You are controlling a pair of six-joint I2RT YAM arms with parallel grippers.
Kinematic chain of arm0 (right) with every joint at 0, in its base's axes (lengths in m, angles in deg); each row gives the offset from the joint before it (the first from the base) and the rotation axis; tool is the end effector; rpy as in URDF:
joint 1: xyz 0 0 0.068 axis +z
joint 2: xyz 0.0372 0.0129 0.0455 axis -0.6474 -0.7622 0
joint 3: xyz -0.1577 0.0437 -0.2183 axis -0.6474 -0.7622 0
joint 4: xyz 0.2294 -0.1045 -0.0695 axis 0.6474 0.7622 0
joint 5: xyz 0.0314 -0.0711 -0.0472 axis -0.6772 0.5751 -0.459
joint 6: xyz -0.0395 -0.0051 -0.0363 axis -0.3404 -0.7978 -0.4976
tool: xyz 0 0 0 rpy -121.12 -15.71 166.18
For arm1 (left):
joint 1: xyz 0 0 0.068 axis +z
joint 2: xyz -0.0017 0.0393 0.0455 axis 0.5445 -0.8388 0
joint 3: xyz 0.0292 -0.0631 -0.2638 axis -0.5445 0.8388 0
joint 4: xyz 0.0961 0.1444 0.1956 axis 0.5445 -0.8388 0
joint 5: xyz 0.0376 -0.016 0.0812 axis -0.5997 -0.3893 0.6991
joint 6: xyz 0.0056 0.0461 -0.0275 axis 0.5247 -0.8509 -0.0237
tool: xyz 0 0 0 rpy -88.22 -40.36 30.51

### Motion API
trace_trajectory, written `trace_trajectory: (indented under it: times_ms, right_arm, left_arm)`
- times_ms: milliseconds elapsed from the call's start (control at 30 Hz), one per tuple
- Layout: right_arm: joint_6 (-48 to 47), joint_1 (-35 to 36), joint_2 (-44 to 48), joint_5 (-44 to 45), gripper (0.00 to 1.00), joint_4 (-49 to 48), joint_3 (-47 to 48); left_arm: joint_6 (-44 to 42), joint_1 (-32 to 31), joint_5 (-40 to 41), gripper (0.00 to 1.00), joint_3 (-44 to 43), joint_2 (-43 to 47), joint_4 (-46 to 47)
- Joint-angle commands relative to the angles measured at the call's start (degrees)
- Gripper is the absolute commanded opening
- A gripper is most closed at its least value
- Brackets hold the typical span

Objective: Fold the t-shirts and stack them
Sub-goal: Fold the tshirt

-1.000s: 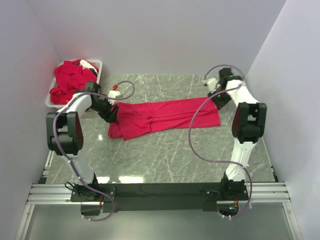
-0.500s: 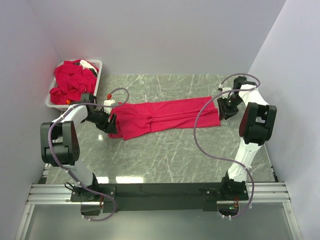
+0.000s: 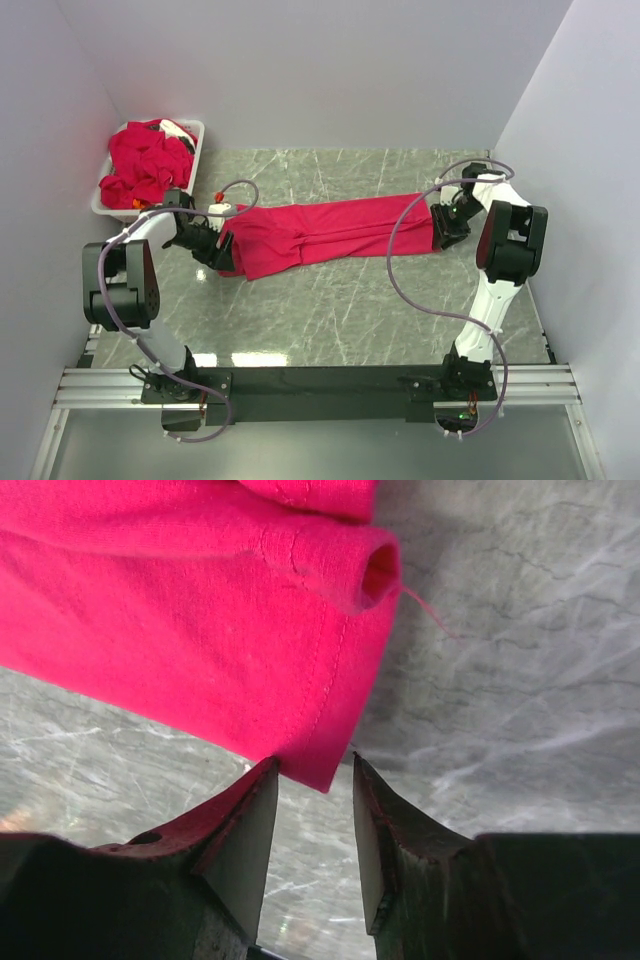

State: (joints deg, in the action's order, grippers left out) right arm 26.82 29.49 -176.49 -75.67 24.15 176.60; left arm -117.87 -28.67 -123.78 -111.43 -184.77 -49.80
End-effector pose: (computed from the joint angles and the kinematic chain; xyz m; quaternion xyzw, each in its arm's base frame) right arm 0.3987 -0.0641 0.1641 -0.1118 0.9785 0.1554 0.0772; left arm 0.3077 0.0024 0.1786 0.2677 0.9082 -0.2552 0.1959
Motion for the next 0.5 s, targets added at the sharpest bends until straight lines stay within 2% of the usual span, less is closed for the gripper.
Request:
trace_trajectory:
  times_ms: [0, 133, 200, 300, 333, 367, 467]
  right_arm:
    - [1.3, -0.1, -0.5, -2.0, 0.43, -0.2, 0.2]
    - [1.2, -0.1, -0.2, -2.7, 0.32, 0.3, 0.5]
    - [1.0, -0.1, 0.4, -2.9, 0.28, 0.7, 0.5]
    - [0.5, -0.2, 0.4, -3.1, 0.28, 1.5, 1.1]
    - [0.5, -0.2, 0.4, -3.2, 0.3, 2.1, 1.5]
    - [0.5, -0.2, 0.5, -3.2, 0.36, 2.1, 1.7]
    - [0.9, -0.2, 0.3, -3.5, 0.37, 1.9, 2.3]
  left_arm:
    - [1.0, -0.1, -0.8, 0.69, 0.3, -0.9, 0.6]
    - [1.0, 0.0, -0.7, 0.59, 0.3, -1.0, 1.0]
    - [0.9, -0.1, -1.1, 0.51, 0.0, -1.0, 0.7]
    - [0.8, 0.0, -1.5, 0.48, -0.3, -1.1, 0.5]
    - [0.9, -0.1, -1.6, 0.48, -0.3, -1.1, 0.5]
    - [1.0, -0.1, -1.5, 0.5, -0.3, -1.1, 0.6]
    - [1.1, -0.1, -1.5, 0.51, -0.4, -1.2, 0.6]
